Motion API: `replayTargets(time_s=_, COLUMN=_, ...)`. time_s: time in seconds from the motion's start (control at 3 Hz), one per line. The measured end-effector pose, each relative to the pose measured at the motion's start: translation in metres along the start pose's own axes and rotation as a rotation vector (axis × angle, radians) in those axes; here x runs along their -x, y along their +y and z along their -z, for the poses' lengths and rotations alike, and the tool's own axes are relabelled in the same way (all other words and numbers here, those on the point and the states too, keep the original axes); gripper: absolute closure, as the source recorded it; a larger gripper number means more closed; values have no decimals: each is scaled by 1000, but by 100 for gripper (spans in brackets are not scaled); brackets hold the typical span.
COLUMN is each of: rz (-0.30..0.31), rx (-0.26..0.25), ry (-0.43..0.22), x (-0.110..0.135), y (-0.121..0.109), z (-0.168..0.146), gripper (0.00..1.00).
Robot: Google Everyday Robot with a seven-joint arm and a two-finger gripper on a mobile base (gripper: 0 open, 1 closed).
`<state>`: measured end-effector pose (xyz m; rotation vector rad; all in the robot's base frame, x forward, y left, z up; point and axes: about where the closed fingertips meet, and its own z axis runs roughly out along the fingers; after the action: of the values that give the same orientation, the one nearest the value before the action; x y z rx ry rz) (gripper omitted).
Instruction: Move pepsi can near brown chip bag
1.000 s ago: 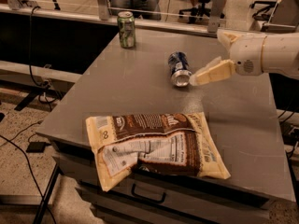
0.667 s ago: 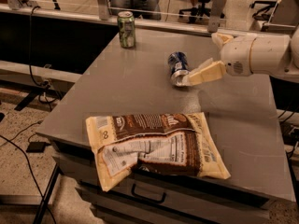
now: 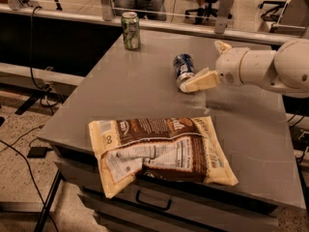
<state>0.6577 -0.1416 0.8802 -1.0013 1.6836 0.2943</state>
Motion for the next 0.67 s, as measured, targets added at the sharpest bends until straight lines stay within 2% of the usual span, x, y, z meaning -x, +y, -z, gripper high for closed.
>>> replayTargets(time_s=0.33, rz=-12, rx=-39, ry=29, x=-15, y=-9, z=-16, gripper=18)
replayTargets(time_s=0.67, rz=-56, rx=-10, ry=24, x=-22, y=-11, z=-29, gripper=48)
